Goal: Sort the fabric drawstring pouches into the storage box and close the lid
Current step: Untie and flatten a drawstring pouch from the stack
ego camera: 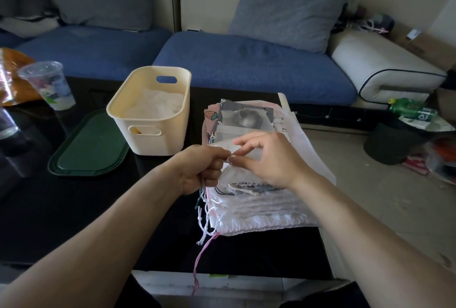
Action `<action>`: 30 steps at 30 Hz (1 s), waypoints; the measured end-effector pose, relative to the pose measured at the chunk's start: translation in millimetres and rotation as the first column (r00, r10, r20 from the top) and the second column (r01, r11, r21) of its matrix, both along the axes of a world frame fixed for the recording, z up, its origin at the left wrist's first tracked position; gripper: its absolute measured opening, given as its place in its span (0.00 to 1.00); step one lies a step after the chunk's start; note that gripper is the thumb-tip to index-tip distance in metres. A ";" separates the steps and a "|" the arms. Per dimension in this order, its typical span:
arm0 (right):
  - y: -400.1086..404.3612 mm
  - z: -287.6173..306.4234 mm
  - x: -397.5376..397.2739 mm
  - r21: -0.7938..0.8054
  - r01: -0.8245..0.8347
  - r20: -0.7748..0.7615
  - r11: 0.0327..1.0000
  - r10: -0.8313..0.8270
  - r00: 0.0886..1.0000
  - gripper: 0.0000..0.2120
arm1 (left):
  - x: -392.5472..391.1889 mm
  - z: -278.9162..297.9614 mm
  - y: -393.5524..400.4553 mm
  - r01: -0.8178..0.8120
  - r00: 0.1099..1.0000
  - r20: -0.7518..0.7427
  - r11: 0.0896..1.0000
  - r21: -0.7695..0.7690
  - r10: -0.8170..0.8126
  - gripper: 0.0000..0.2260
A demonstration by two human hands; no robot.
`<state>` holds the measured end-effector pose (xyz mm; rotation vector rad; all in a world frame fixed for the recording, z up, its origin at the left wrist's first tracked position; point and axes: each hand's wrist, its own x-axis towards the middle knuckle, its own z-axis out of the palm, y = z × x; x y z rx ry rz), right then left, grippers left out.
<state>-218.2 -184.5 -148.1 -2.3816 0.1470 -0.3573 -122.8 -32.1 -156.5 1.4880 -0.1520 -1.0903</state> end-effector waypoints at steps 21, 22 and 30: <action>9.8 6.9 5.6 0.920 0.118 -0.144 0.373 0.042 0.989 0.09 | 0.2 2.6 1.8 -0.137 0.458 0.886 0.979 0.154 -0.075 0.15; 9.8 6.0 6.8 0.935 0.153 -0.163 0.319 0.004 0.987 0.11 | -2.3 3.6 2.8 -0.138 0.456 0.887 0.979 0.149 -0.071 0.15; 7.4 9.1 13.2 0.825 0.376 -0.257 0.422 -0.312 0.914 0.18 | -9.5 8.1 2.9 -0.084 0.382 0.924 0.995 0.054 -0.018 0.11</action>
